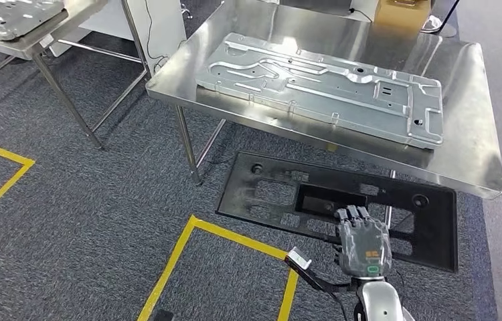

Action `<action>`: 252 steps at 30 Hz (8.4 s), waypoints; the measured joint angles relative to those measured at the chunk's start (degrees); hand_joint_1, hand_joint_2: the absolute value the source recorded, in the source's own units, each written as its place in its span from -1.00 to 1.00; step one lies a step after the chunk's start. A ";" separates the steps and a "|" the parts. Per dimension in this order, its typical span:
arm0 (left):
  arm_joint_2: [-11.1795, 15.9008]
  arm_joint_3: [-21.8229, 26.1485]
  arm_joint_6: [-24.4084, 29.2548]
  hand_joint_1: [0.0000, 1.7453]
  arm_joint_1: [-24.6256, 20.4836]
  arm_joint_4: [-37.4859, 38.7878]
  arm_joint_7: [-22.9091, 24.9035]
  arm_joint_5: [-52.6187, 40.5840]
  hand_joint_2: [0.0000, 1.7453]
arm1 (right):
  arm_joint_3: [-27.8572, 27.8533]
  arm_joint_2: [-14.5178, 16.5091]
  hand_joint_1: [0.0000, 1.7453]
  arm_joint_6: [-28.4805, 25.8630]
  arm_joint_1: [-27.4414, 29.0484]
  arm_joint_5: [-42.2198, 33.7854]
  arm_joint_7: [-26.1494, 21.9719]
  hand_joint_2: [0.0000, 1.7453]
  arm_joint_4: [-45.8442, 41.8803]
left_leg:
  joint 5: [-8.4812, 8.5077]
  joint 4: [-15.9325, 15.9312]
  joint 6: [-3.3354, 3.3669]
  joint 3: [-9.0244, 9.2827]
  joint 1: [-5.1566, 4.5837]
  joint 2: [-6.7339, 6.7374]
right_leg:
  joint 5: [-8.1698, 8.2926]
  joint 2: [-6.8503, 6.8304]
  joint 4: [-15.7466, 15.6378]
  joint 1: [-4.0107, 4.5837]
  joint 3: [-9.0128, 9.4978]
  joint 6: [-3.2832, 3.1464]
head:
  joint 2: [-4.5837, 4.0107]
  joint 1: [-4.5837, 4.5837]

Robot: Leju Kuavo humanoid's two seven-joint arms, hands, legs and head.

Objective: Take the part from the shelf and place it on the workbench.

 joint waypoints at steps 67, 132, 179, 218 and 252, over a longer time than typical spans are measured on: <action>0.20 -0.63 0.07 -1.00 0.43 0.22 -0.08 0.75 1.00 | -26.91 5.41 1.00 -9.45 15.07 -1.07 -15.34 1.00 -8.03 | -0.58 -0.08 0.56 1.00 -0.08 -0.75 | -3.24 -0.03 8.36 -0.63 -6.14 0.74 | 0.00 0.01; -0.28 -3.74 -2.02 -1.00 -1.59 0.24 3.08 -4.08 0.00 | -14.15 4.47 -1.00 3.63 -23.08 -1.26 -13.21 -1.00 30.81 | 0.81 -0.50 -0.69 0.41 0.31 0.57 | 4.74 -0.08 0.47 -1.63 -5.43 1.88 | 0.00 -0.05; -0.66 -4.27 -4.14 -1.00 -2.00 0.26 3.95 -3.08 -1.00 | -8.95 10.61 -1.00 0.96 -24.17 -0.90 -13.42 -1.00 42.52 | -5.61 3.56 -2.42 3.27 0.66 0.08 | 10.60 -0.72 -4.26 -1.30 -7.67 -1.02 | 0.00 -0.15; -0.82 -4.16 -4.04 -1.00 -2.13 0.28 4.00 -3.33 -1.00 | -3.01 11.69 -1.00 2.81 -24.01 0.00 -14.08 -1.00 31.31 | 0.28 -0.82 -0.21 1.08 0.27 -0.12 | 2.51 -0.90 1.27 -1.36 -8.62 1.54 | 0.00 -0.23; -0.46 -0.87 -1.70 -1.00 -0.41 0.28 1.26 2.11 -1.00 | -15.09 13.93 -1.00 -7.39 2.60 -31.08 -28.96 -1.00 36.69 | 0.86 -1.77 0.40 0.30 -0.29 -0.01 | 0.68 -0.55 9.77 -0.47 -8.28 0.81 | 0.00 -0.17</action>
